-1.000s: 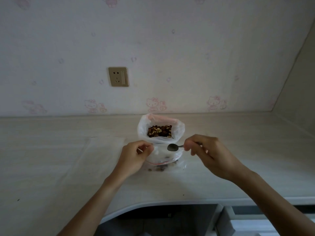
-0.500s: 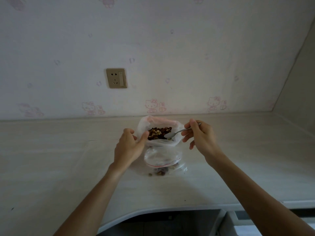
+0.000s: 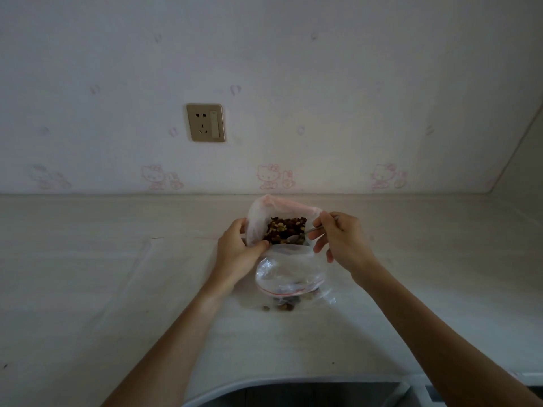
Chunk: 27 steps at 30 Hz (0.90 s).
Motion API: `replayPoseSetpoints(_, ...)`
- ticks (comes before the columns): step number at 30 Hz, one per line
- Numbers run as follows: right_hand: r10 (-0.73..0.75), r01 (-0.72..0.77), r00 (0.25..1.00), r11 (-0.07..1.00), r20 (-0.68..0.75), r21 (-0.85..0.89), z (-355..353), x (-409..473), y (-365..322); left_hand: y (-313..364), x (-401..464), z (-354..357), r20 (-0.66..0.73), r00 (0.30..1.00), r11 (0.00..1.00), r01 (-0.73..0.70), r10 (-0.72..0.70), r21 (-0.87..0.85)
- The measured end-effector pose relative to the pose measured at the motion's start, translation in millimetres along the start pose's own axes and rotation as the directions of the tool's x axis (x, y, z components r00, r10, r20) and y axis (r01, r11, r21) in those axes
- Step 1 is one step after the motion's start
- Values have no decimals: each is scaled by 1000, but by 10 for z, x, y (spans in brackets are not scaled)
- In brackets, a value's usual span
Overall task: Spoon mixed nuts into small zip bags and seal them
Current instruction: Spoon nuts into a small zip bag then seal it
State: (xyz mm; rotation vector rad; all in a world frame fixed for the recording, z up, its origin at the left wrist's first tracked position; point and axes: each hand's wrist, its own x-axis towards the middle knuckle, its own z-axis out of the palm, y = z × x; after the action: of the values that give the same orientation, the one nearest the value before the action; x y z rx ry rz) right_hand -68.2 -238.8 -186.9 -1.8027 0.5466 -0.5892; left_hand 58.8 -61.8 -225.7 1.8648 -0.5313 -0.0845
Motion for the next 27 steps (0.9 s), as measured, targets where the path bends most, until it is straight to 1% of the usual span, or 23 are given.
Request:
replayPoseSetpoints(6,111,-117,993,983,49,140,69,25,42,12,-8,10,23,1000,995,-1,3,-100)
replayPoseSetpoints(9,177,-182,983,961,43,207,47,14,92,23,-10,8,25,1000,988,5,-1,-155)
replayPoseSetpoints(17,272,-286,958,903,87,321,50,8,162,39,-11,14,23,998,962,66,-63,-264)
replayPoseSetpoints(20,285,-299,954,884,92,359,17,-3,172,52,-7,9,14,997,955,77,-76,-285)
replayPoseSetpoints(24,275,-279,959,873,71,399,-17,-11,154,88,10,-4,-9,997,961,75,-80,-268)
replayPoseSetpoints(27,250,-259,965,880,77,398,-51,-8,105,103,11,-47,13,998,968,64,-63,-242)
